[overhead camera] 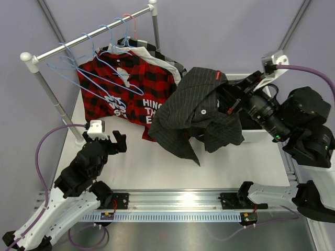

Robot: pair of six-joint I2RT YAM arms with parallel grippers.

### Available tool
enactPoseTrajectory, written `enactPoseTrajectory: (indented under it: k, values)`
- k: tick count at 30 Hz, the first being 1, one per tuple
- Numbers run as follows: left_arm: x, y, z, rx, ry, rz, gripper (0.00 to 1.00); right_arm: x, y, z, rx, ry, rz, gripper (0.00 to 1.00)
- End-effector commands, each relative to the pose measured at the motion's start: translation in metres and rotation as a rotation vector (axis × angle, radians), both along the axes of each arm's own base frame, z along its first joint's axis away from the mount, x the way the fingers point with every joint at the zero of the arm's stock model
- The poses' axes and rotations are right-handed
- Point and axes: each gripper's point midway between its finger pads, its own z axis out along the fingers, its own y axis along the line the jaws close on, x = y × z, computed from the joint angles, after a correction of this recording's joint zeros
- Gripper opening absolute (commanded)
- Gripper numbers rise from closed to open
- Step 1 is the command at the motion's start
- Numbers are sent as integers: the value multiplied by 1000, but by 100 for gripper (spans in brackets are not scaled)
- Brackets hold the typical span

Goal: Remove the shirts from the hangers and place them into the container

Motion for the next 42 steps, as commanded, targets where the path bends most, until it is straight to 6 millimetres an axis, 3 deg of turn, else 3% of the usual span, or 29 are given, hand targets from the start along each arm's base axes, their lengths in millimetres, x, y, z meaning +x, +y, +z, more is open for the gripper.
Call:
enactPoseTrajectory:
  k: [1,4,11,16,23,28,30,31,32,34,35,37,38,42]
  values:
    - [3,4,8,-34,-37,37,92,3,15,4,23,-54,40,0]
    - [4,2,7,-32,-34,31,92,16,3,9,14,-75,-60,0]
    - [4,0,5,-25,-22,22,92,49,-39,54,8,-216,-344,0]
    - [4,1,5,-27,-25,22,92,68,-85,71,3,-277,-556,0]
    - [5,-3,4,-23,-15,7,92,81,-149,75,-16,-332,-770,0]
    - [4,-3,5,-29,-20,4,92,118,-189,28,-58,-216,-897,0]
    - [4,-3,6,-31,-22,4,92,138,-198,-8,-85,-134,-919,0]
    - [4,-3,5,-31,-22,4,92,145,-215,-24,-54,-87,-963,0]
    - [3,-3,6,-33,-25,4,93,158,-218,-53,-70,-22,-954,0]
    - [3,-3,6,-33,-24,1,92,168,-239,-86,3,72,-996,0]
    - [3,-3,6,-35,-25,0,92,174,-241,-114,0,134,-991,0]
    - [3,-3,6,-34,-25,-2,92,181,-239,-147,22,222,-972,0]
    - [3,-3,7,-33,-25,-1,92,186,-251,-173,12,290,-999,0]
    - [3,-4,7,-33,-25,-6,92,200,-243,-239,-4,463,-966,0]
